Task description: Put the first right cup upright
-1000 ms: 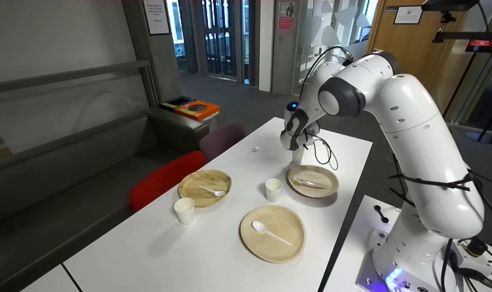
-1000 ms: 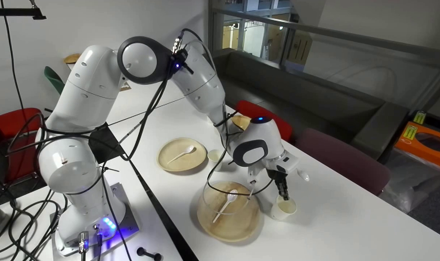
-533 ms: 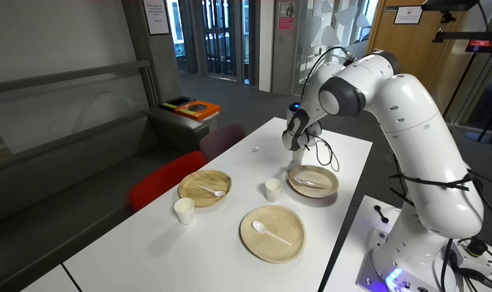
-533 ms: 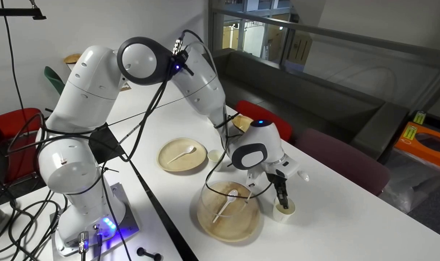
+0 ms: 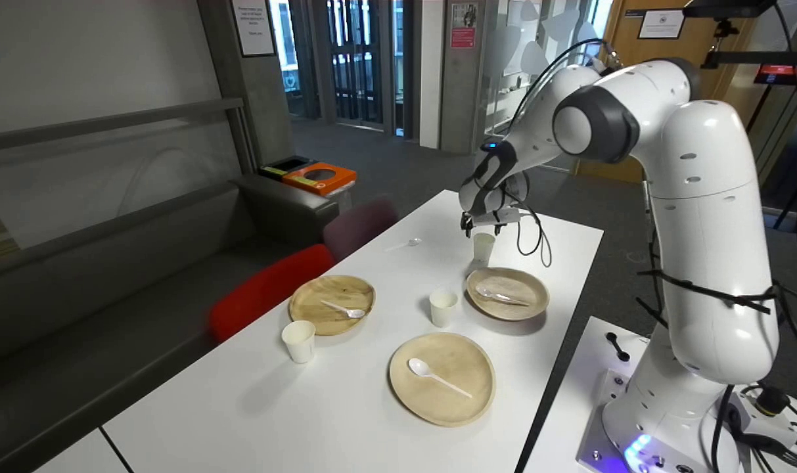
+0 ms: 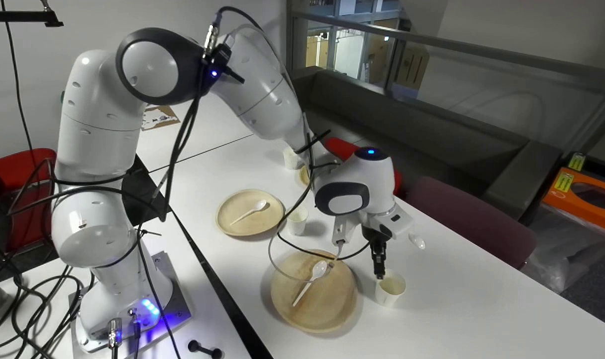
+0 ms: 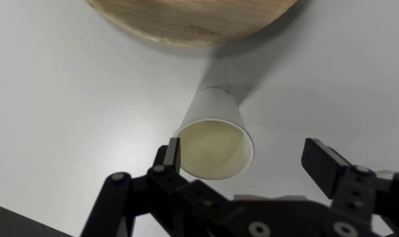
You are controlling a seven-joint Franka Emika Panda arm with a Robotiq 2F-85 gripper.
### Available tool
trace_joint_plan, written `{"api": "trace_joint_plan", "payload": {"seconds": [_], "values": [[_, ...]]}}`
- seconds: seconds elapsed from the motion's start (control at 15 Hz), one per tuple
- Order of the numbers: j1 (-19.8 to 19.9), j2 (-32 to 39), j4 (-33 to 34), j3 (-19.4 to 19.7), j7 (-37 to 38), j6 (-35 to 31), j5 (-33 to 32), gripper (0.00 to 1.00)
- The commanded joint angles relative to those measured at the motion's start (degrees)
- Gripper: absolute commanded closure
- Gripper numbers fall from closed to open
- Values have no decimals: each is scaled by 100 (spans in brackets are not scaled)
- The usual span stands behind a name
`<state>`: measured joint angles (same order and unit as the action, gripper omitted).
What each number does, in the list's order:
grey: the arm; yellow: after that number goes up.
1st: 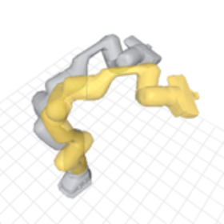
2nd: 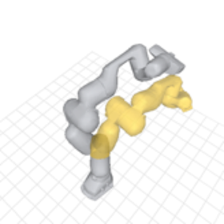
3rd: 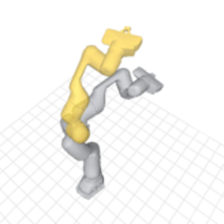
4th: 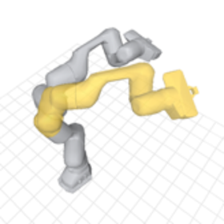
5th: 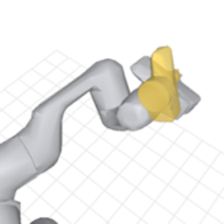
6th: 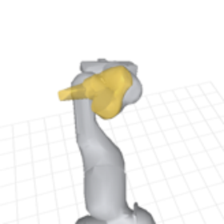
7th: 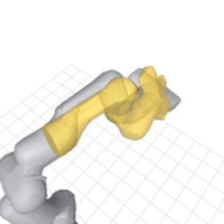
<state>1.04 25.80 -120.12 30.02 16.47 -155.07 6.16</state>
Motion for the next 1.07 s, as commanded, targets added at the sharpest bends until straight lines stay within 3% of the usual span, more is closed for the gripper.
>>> {"api": "trace_joint_plan", "payload": {"seconds": [0.0,0.07,0.4,0.67,1.0], "values": [[90,-1421,-436,44,-423,1560,219,0],[442,-1692,-347,-269,-143,2077,-184,0],[841,-2452,-148,-657,49,3659,-676,0],[954,-2806,-186,-1050,-438,3818,-1455,0],[969,-2973,-231,-1363,-1640,3904,-1372,0]]}}
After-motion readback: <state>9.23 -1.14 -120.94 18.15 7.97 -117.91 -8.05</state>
